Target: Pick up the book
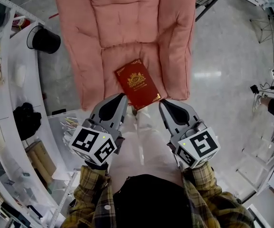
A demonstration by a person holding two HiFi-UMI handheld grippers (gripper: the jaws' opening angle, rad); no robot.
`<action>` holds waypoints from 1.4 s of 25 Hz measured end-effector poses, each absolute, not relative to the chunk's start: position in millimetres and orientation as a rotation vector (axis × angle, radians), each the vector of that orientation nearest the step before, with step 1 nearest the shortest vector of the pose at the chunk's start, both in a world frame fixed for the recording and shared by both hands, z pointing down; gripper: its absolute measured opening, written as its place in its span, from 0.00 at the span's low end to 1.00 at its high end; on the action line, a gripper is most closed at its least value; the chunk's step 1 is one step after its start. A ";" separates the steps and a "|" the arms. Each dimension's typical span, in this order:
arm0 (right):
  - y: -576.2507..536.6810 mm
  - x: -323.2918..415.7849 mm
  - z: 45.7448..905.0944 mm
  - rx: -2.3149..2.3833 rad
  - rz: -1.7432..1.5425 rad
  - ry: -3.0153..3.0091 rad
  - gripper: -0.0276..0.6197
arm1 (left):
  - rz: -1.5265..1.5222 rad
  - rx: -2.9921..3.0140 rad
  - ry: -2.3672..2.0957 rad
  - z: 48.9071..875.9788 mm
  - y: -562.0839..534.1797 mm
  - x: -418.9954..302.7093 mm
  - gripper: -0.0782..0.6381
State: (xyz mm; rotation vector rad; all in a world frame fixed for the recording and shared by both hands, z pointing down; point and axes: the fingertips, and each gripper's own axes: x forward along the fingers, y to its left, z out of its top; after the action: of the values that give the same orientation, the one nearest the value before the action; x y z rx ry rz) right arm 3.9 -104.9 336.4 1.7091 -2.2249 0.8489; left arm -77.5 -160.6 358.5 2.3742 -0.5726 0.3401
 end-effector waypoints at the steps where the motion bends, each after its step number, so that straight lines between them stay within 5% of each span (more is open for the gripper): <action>1: -106.0 5.1 342.9 1.700 0.858 -2.226 0.07 | 0.349 2.353 -0.570 368.5 -158.6 -77.1 0.11; 35: -131.9 -1.4 513.7 1.571 1.041 -2.209 0.07 | 0.538 1.842 -0.567 685.8 -85.9 -102.4 0.12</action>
State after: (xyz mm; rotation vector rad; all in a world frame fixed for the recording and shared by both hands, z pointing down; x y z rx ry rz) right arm -1.4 -131.9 513.7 1.5705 -2.2093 1.0411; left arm -102.4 -85.9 685.8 1.8416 -0.5675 0.5377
